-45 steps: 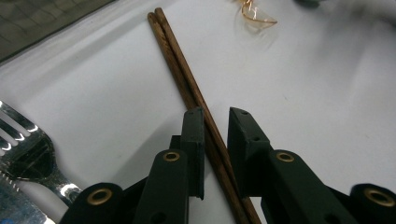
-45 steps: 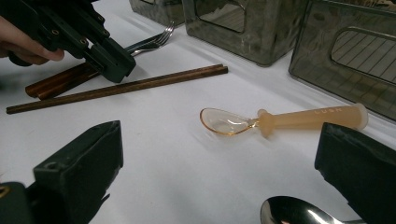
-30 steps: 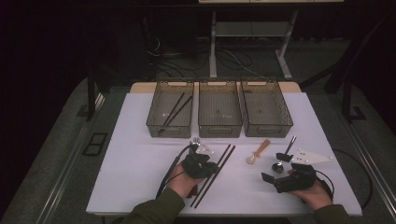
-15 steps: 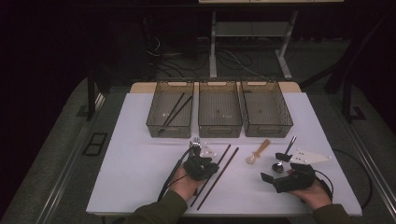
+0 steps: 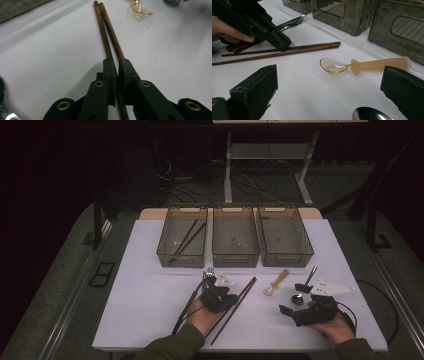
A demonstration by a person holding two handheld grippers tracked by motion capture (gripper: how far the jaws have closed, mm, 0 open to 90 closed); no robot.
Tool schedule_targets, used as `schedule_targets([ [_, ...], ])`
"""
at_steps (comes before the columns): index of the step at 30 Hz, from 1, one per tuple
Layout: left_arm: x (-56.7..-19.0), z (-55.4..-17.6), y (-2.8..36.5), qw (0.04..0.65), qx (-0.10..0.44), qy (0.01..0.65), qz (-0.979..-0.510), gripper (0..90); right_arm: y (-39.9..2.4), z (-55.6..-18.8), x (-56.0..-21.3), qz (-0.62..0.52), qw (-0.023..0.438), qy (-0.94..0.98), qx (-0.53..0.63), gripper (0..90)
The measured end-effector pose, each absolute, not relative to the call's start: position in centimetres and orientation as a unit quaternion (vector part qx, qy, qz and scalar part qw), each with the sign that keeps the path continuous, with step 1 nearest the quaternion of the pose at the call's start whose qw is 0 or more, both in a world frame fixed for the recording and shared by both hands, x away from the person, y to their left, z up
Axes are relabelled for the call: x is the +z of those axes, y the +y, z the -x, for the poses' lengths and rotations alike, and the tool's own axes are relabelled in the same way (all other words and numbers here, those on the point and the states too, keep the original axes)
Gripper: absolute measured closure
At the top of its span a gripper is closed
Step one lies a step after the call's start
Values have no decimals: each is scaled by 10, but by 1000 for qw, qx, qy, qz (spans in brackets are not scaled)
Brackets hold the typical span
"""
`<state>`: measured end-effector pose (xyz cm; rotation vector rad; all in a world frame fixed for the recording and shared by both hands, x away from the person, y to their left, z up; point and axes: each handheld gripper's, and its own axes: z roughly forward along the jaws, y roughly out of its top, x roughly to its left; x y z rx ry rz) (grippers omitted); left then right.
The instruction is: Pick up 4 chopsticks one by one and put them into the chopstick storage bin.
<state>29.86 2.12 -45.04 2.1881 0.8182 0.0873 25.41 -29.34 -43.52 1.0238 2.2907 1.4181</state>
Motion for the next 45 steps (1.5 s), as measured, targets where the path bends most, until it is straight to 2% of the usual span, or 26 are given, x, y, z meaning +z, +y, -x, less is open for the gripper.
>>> schedule_targets([
  [5, -451, -302, 19, 393, 20, 332, -857, 846, -294, -254, -435, -352, 129, 788, 488, 14],
  [7, -452, -301, 15, 411, 10, 352, -841, 847, -294, -254, -435, -353, 129, 788, 488, 13],
  [9, -451, -302, 16, 407, 9, 343, -847, 848, -294, -254, -435, -353, 129, 788, 488, 13],
  [17, -446, -307, 18, 440, -24, 370, -818, 850, -294, -254, -435, -353, 128, 788, 488, 13],
  [45, -397, -330, 34, 504, -7, 335, -796, 854, -294, -255, -436, -353, 129, 788, 488, 13],
])
